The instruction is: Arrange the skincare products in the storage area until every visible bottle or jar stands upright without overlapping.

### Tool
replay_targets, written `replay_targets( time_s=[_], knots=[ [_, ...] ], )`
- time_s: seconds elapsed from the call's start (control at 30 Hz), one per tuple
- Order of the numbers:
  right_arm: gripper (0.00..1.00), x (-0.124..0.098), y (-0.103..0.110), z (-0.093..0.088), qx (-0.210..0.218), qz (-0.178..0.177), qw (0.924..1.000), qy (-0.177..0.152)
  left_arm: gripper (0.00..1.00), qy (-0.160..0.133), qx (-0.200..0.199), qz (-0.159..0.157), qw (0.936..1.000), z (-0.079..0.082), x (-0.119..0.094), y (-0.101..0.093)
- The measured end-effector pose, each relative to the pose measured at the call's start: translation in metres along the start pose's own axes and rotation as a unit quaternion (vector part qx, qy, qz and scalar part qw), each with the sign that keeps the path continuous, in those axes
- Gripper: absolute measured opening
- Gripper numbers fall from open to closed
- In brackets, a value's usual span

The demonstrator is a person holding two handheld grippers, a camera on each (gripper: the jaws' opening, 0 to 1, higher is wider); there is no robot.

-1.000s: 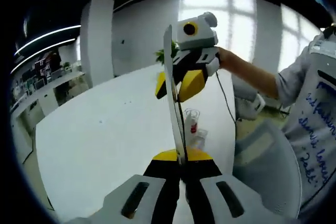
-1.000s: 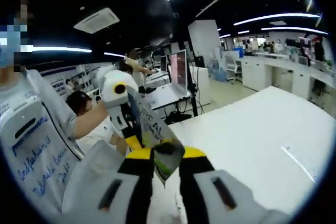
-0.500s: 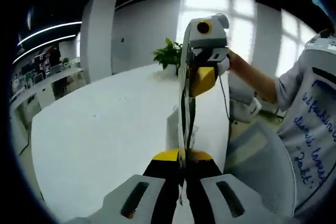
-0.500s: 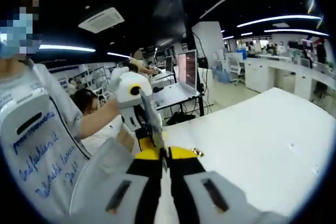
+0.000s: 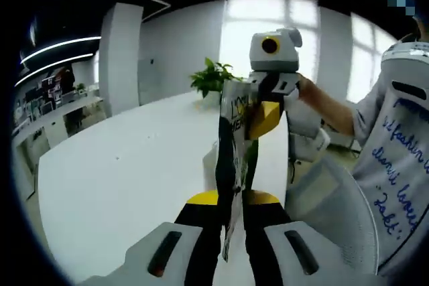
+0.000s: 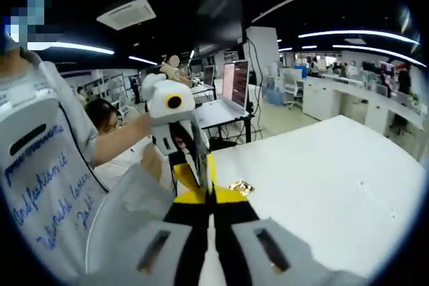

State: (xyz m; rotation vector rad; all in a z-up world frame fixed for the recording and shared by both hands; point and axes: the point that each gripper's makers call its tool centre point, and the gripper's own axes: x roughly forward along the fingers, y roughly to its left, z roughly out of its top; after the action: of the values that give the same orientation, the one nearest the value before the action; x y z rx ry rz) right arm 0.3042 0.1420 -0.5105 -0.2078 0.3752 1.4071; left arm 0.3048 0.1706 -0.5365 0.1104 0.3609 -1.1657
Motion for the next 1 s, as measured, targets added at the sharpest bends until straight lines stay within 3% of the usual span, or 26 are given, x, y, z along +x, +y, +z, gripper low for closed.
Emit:
replay_targets(
  time_s=[0.2, 0.67, 0.8, 1.0],
  knots=[
    [0.01, 0.003, 0.004, -0.017, 0.005, -0.002, 0.9998, 0.018, 0.08, -0.026, 0.006, -0.01, 0.9996, 0.014, -0.004, -0.006],
    [0.01, 0.003, 0.01, -0.031, 0.034, -0.008, 0.9992, 0.018, 0.03, -0.014, 0.014, -0.017, 0.9997, 0.013, 0.0, -0.014],
    [0.01, 0.002, 0.013, -0.036, 0.048, -0.006, 0.9986, 0.02, 0.0, -0.011, -0.002, -0.037, 0.9993, 0.01, 0.002, -0.021],
    [0.03, 0.005, 0.022, -0.048, 0.056, 0.006, 0.9979, 0.033, 0.0, 0.013, 0.013, -0.038, 0.9991, 0.002, 0.005, -0.027]
  ],
)
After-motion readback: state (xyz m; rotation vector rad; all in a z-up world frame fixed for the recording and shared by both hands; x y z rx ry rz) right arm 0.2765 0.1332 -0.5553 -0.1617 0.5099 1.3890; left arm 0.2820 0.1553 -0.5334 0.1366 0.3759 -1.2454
